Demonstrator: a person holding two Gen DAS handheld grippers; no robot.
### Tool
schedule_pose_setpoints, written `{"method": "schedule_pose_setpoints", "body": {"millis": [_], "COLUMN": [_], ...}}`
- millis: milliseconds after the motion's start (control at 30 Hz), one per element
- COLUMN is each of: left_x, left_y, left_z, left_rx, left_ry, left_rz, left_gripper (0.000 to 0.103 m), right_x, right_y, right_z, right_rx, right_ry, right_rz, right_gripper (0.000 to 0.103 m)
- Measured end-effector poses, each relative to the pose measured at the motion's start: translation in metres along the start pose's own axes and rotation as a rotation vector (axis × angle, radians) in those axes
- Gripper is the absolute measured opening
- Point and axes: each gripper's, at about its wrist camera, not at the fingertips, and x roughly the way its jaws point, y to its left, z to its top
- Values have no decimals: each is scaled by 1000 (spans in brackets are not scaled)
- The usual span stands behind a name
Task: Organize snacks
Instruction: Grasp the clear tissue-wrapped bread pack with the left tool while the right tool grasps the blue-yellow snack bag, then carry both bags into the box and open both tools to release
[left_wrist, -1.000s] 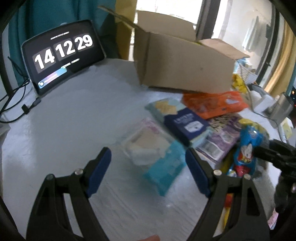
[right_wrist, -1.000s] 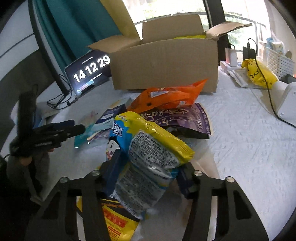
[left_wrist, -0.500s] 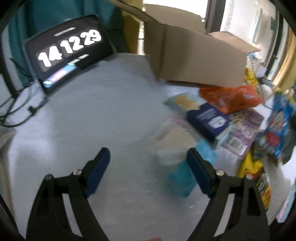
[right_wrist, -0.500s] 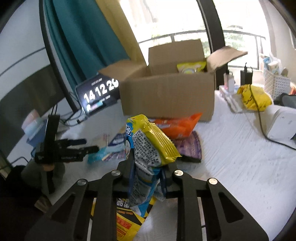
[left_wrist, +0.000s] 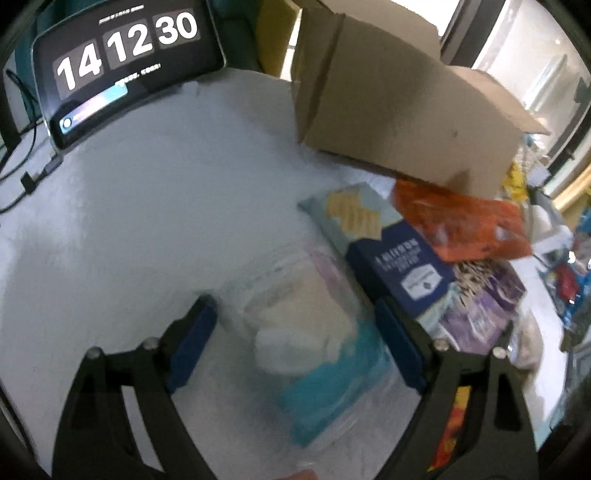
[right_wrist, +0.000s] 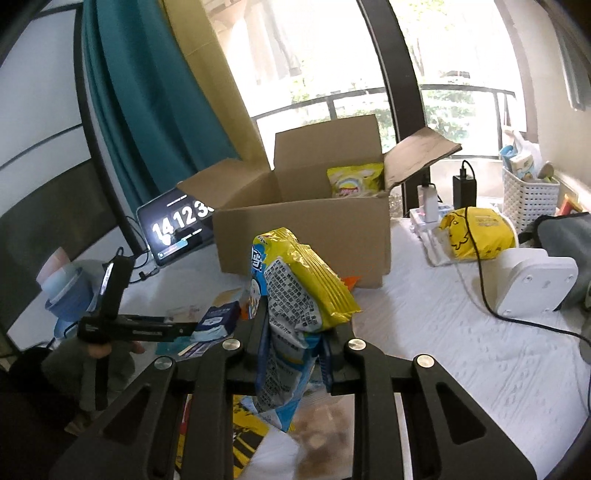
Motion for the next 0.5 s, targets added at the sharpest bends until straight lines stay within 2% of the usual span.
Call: {"method": "schedule_pose_setpoints", "body": {"millis": [100, 167, 233, 267, 367, 500], "left_x": [8, 7, 2, -2, -13, -37], "left_y": [-12, -16, -12, -9, 8, 14], "left_z": [-1, -7, -11, -13, -13, -7], "left_rx": [95, 148, 162, 167, 126, 120], "left_ry": [-16, -37, -47, -50, -45, -112], "left_rz": [78, 91, 96, 95, 64, 60], "left_gripper": [88, 85, 72, 60, 59, 59], "right_x": [2, 2, 1, 1, 2, 6], "right_y": [-9, -12, -14, -14, -15, -11], "right_z": [3, 7, 13, 17, 27, 47], "right_rx": [8, 8, -1, -7, -23, -65], "right_ry": [-2, -12, -26, -37, -55, -88], "right_rz": [-2, -1, -1, -1, -1, -6], "right_gripper": [24, 24, 24, 24, 24, 24]}}
